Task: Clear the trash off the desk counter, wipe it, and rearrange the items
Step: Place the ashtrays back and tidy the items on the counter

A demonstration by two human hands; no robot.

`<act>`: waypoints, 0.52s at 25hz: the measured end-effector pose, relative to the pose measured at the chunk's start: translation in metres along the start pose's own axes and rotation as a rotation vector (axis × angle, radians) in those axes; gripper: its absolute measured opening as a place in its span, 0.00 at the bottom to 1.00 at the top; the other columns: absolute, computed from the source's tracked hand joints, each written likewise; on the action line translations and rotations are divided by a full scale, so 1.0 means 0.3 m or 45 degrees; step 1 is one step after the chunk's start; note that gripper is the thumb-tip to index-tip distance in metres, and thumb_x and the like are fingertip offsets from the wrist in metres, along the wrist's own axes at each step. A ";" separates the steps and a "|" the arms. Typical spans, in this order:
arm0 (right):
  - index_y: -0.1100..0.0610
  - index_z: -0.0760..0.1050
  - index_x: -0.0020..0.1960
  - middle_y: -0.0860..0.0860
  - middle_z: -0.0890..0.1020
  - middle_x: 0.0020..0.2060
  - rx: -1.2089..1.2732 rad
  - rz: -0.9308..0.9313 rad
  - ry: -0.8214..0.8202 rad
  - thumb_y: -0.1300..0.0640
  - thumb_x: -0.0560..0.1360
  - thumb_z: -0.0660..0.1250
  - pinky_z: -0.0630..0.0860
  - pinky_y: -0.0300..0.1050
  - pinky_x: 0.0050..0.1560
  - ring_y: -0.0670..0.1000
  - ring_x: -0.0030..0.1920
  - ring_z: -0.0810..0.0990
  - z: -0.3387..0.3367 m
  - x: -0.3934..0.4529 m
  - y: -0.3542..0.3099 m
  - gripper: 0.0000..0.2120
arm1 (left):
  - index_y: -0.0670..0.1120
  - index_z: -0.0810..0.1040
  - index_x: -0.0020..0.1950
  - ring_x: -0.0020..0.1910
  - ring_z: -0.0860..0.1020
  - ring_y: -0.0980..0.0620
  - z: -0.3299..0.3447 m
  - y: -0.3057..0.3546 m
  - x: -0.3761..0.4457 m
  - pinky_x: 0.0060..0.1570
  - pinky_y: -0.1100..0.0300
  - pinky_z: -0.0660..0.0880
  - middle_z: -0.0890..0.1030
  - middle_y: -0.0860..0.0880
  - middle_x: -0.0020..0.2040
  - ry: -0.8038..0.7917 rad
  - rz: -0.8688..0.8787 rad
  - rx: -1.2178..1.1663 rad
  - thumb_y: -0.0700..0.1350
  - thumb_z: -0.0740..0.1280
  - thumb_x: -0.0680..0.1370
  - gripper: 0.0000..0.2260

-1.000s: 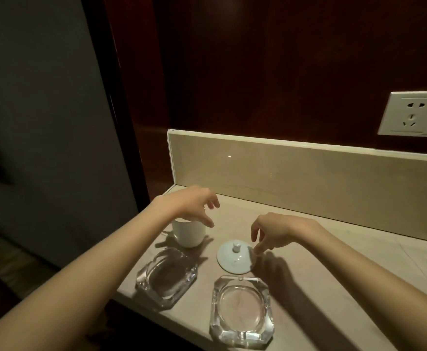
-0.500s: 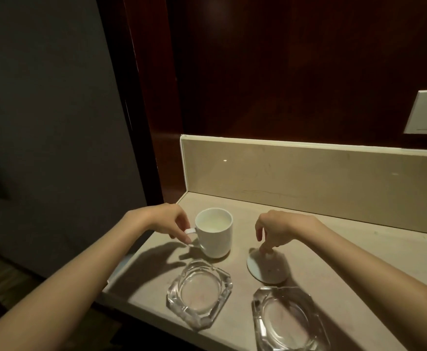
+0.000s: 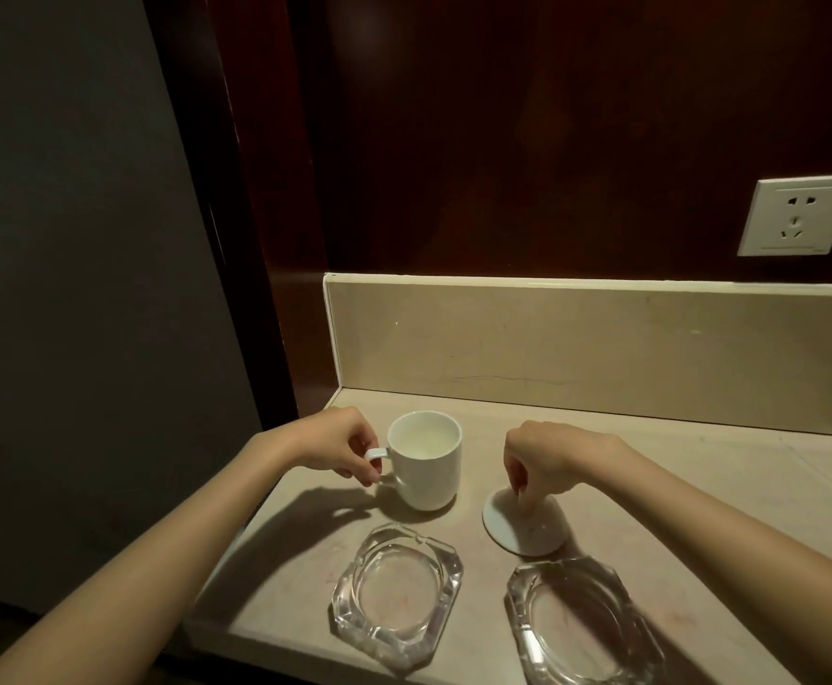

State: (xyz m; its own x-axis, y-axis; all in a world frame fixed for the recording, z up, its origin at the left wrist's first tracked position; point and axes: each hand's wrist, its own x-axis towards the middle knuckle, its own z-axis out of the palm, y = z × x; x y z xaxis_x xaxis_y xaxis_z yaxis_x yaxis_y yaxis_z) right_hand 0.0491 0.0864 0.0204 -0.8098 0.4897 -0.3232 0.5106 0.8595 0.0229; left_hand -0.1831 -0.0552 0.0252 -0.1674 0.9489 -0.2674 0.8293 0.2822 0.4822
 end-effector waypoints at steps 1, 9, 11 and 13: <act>0.56 0.83 0.48 0.52 0.84 0.44 -0.008 0.010 0.004 0.54 0.69 0.73 0.71 0.38 0.32 0.51 0.36 0.77 -0.004 -0.008 0.004 0.09 | 0.47 0.83 0.44 0.35 0.79 0.62 0.002 0.006 0.013 0.37 0.69 0.75 0.84 0.53 0.37 -0.006 0.026 0.002 0.41 0.75 0.72 0.02; 0.54 0.83 0.44 0.48 0.84 0.35 0.151 0.141 0.303 0.57 0.70 0.72 0.76 0.38 0.38 0.45 0.36 0.83 -0.207 -0.094 0.165 0.04 | 0.49 0.82 0.42 0.30 0.77 0.66 0.042 0.084 0.110 0.32 0.69 0.66 0.83 0.54 0.34 0.006 0.200 0.035 0.42 0.74 0.73 0.03; 0.53 0.83 0.43 0.48 0.84 0.35 0.176 0.107 0.432 0.57 0.70 0.72 0.74 0.39 0.39 0.46 0.37 0.82 -0.269 -0.104 0.163 0.03 | 0.50 0.82 0.42 0.30 0.77 0.66 0.062 0.117 0.137 0.34 0.66 0.67 0.83 0.54 0.35 -0.006 0.239 0.021 0.43 0.74 0.72 0.03; 0.53 0.83 0.44 0.49 0.85 0.36 0.156 0.059 0.485 0.58 0.70 0.72 0.73 0.39 0.38 0.48 0.38 0.82 -0.306 -0.101 0.131 0.04 | 0.50 0.82 0.42 0.30 0.76 0.66 0.077 0.152 0.162 0.33 0.65 0.67 0.82 0.53 0.35 -0.007 0.281 0.025 0.43 0.74 0.73 0.03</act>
State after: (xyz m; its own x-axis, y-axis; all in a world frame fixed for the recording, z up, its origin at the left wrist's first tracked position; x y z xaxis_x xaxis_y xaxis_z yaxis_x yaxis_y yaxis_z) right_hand 0.0672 0.1187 0.1179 -0.8226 0.5665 0.0495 0.5611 0.8227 -0.0912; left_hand -0.1411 0.0006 0.0149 0.0222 0.9866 -0.1617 0.8557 0.0649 0.5133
